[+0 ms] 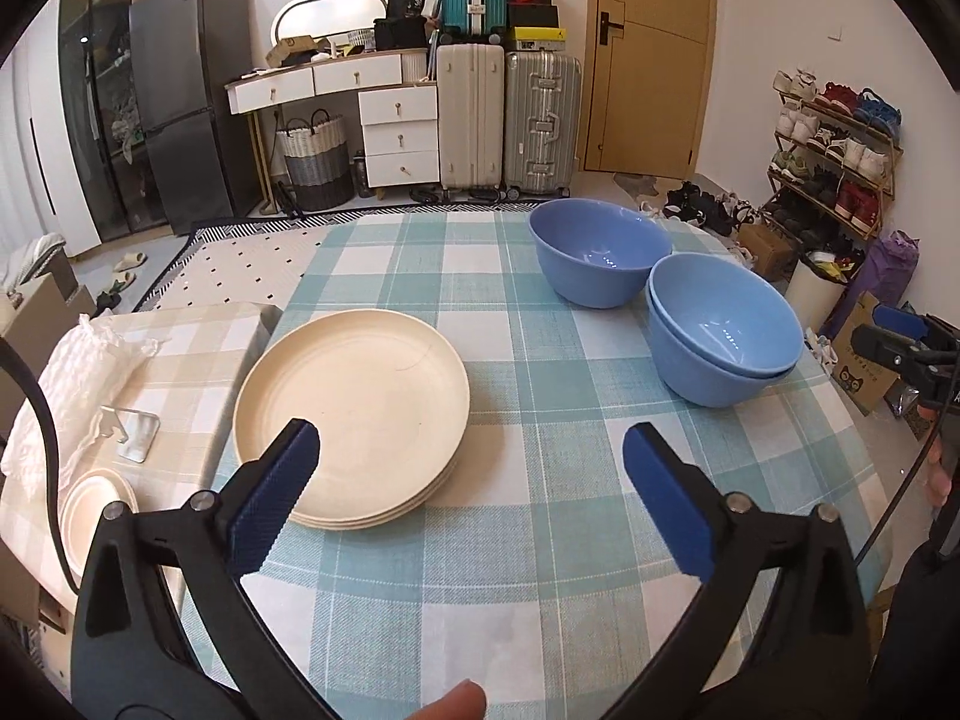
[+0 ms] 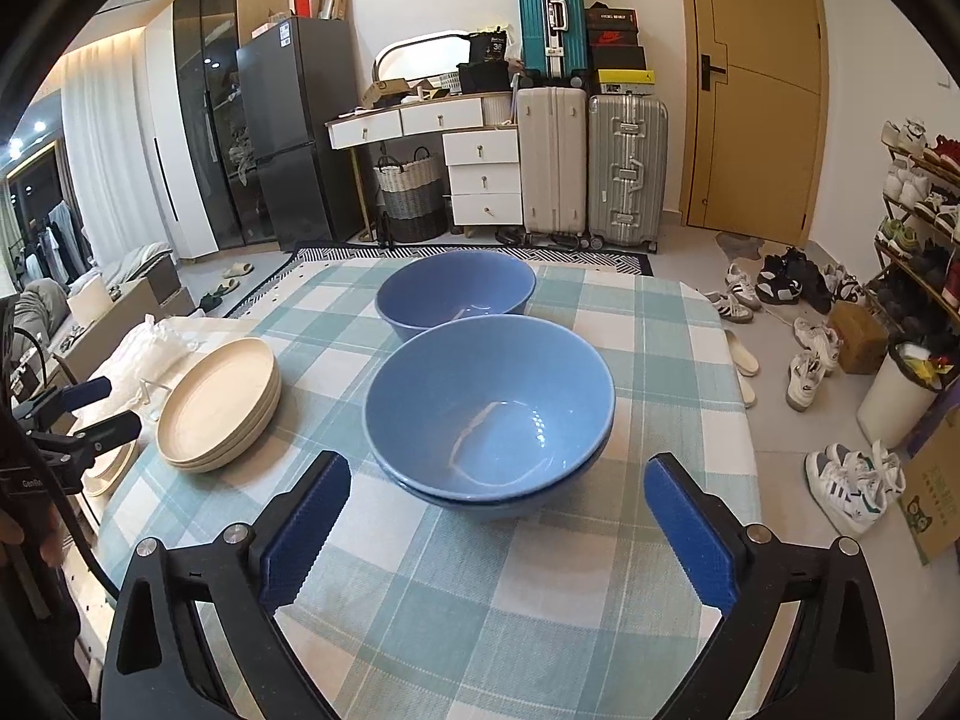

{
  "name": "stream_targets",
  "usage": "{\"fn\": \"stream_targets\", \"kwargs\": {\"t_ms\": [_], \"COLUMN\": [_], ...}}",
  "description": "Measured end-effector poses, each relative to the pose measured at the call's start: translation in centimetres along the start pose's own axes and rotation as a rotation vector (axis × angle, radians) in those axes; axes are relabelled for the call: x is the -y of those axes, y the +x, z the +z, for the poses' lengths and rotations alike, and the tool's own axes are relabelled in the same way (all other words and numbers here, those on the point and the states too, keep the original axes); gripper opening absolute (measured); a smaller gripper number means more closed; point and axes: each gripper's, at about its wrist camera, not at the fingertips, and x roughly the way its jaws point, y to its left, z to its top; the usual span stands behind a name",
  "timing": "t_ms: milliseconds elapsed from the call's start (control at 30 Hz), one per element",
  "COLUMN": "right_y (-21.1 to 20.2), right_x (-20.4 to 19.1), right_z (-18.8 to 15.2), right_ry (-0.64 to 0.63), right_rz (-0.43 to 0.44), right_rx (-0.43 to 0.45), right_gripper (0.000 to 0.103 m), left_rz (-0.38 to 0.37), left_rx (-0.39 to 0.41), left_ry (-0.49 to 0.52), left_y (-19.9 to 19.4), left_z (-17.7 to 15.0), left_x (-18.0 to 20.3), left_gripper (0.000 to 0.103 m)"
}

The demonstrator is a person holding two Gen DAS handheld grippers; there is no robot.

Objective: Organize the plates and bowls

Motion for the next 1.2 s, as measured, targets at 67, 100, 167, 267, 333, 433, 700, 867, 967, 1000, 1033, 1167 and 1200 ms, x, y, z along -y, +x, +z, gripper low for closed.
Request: {"fn": "stream_targets", "kwargs": {"t_ms": [67, 100, 167, 267, 333, 433, 700, 867, 967, 1000, 1033, 1167, 1200], "right_y": [-0.7, -1.2, -1.7, -3.0, -3.8, -5.0, -8.8, -11.1, -12.8, -13.2, -13.7, -14.9, -15.1], "right_x": [-0.3, -0.3, -0.3, -0.2, 0.1, 0.6, 2.9, 4.6, 5.6, 5.8, 5.9, 6.5, 6.6], "right_z": [-0.4, -0.7, -1.0, -1.6, -1.9, -2.4, -2.9, -2.1, -1.5, -1.2, -1.0, 0.0, 0.2], "right_ry": [-0.002, -0.004, -0.003, -0.004, 0.000, 0.007, 0.062, 0.074, 0.075, 0.070, 0.065, 0.047, 0.047], "right_rz": [0.005, 0.006, 0.013, 0.012, 0.021, 0.023, 0.051, 0.046, 0.045, 0.034, 0.026, 0.000, 0.001], "right_rx": [0.006, 0.010, 0.013, 0.022, 0.027, 0.042, 0.106, 0.128, 0.139, 0.141, 0.142, 0.147, 0.149], "right_gripper": [0.100, 0.100, 0.101, 0.101, 0.101, 0.101, 0.101, 0.101, 0.102, 0.102, 0.102, 0.102, 0.102], "left_rz": [0.012, 0.021, 0.039, 0.054, 0.073, 0.095, 0.168, 0.175, 0.156, 0.151, 0.143, 0.104, 0.093], "left_rx": [0.006, 0.009, 0.009, 0.013, 0.022, 0.037, 0.073, 0.089, 0.087, 0.090, 0.094, 0.102, 0.106], "left_ry": [0.002, 0.006, 0.014, 0.020, 0.019, 0.022, 0.028, 0.050, 0.057, 0.061, 0.066, 0.075, 0.078], "left_y": [-1.3, -1.9, -3.1, -5.2, -7.0, -9.8, -16.6, -19.2, -20.0, -19.9, -20.2, -20.4, -20.4], "left_z": [-0.3, -0.4, -0.6, -0.9, -0.9, -0.9, -0.4, 0.6, 1.7, 2.3, 2.6, 4.6, 5.1], "left_x": [0.0, 0.0, 0.1, 0.1, -0.1, -0.2, -1.0, -0.1, 0.9, 1.5, 2.0, 3.9, 4.4], "left_gripper": [0.101, 0.101, 0.101, 0.101, 0.101, 0.101, 0.101, 0.101, 0.101, 0.101, 0.101, 0.101, 0.101]}}
